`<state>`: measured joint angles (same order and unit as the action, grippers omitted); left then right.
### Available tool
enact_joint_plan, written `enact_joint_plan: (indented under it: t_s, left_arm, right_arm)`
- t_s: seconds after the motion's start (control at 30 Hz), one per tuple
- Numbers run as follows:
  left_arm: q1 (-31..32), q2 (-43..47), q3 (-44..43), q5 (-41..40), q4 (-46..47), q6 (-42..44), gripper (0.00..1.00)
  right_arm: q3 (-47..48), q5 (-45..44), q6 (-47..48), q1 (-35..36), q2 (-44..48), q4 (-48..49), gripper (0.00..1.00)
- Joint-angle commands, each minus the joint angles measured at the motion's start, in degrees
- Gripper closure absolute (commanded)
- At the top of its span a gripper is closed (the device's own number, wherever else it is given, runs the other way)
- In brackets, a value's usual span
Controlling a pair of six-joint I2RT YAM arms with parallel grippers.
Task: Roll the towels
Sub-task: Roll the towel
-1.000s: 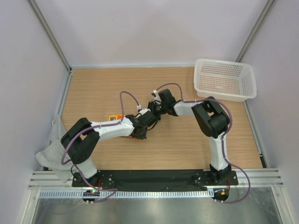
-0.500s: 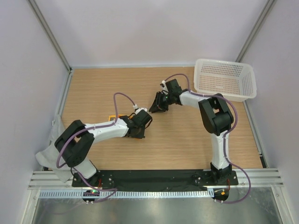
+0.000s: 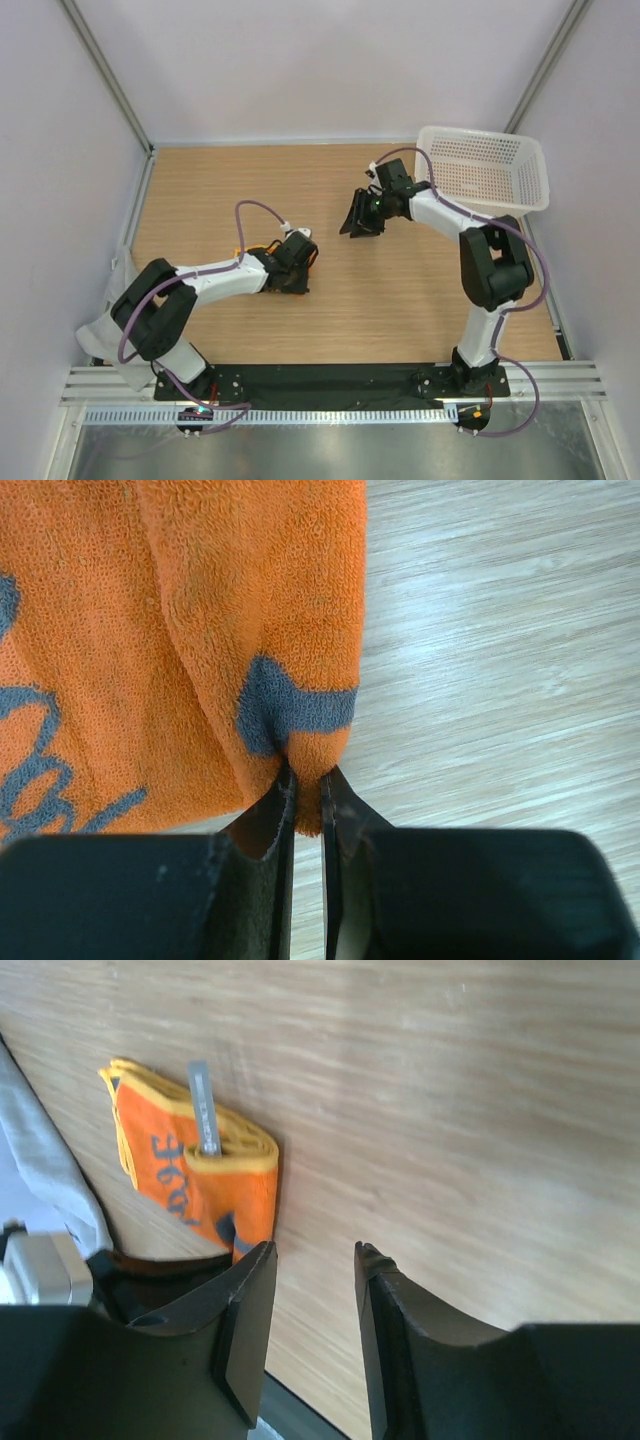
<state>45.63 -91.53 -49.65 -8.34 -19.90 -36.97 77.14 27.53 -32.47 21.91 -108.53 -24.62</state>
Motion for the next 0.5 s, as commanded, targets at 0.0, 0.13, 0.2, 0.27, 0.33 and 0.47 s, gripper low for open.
enact_joint_plan:
  t_s: [0.0,0.13,0.2,0.27,0.33,0.47]
  left_arm:
    - [-0.54,-1.81,2.8,4.82,0.48,0.67,1.0]
    - [-1.06,-1.73,2.54,7.63,0.92,1.46,1.0]
    - [-1.5,-0.68,2.71,10.44,1.7,1.55,1.0]
    - [-2.12,0.38,3.68,14.2,3.98,0.42,1.0]
    - [-2.82,2.13,4.38,17.02,5.83,-0.9,1.0]
    - [-3.35,4.77,5.96,21.95,11.53,-3.63,1.0]
  right_arm:
    - [-3.57,-4.32,2.41,0.15,7.53,-4.73,0.55]
    - [-8.05,-5.47,1.45,0.15,13.59,-5.09,0.51]
    - [-10.34,-5.56,1.09,0.15,15.1,-5.09,0.5]
    - [-11.92,-5.73,1.09,0.24,16.76,-5.26,0.49]
    - [-12.54,-6.17,1.35,0.15,17.65,-6.05,0.49]
    - [-13.51,-6.35,1.53,0.06,19.32,-6.84,0.48]
